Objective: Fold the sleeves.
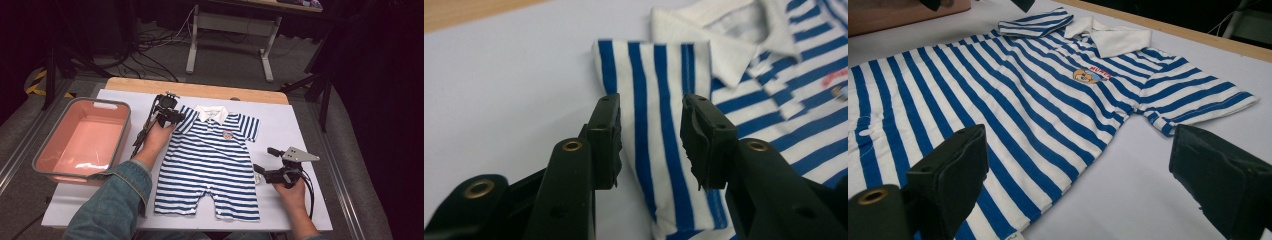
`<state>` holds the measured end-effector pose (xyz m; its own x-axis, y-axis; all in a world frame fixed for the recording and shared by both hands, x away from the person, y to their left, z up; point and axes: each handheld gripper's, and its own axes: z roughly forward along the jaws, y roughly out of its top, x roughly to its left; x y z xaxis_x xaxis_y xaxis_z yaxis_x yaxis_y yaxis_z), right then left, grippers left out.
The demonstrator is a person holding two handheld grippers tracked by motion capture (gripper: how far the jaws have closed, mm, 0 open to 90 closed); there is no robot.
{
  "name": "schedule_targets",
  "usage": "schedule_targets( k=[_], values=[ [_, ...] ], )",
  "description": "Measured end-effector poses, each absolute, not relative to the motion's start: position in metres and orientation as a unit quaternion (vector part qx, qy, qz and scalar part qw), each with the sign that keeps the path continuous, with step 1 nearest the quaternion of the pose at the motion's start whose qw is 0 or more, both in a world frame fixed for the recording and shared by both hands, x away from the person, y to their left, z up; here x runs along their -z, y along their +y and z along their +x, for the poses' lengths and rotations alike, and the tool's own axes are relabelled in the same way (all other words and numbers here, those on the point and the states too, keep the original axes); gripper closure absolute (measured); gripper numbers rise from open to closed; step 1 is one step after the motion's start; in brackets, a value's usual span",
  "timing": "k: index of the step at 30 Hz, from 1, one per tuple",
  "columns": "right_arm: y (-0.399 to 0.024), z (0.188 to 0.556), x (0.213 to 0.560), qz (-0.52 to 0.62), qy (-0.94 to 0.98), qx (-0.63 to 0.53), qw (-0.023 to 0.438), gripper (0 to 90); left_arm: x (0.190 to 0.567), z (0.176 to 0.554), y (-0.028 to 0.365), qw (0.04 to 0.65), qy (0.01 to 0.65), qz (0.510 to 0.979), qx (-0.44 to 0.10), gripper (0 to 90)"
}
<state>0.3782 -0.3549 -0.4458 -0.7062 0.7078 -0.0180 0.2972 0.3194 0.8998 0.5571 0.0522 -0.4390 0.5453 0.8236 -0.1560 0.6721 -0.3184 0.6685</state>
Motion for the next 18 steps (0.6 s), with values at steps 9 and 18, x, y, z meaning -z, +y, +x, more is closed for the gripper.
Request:
schedule_targets(
  k=[9,18],
  values=[
    [-0.355,0.386,0.442,0.342,0.787,-0.468,0.209,15.7,0.433,0.54,0.062,0.39,0.443,0.801,-0.096,44.9],
    [-0.344,0.421,0.423,0.355,0.802,-0.423,0.227,18.9,0.42,0.499,0.08,0.459,0.407,0.785,-0.08,28.1]
  ],
)
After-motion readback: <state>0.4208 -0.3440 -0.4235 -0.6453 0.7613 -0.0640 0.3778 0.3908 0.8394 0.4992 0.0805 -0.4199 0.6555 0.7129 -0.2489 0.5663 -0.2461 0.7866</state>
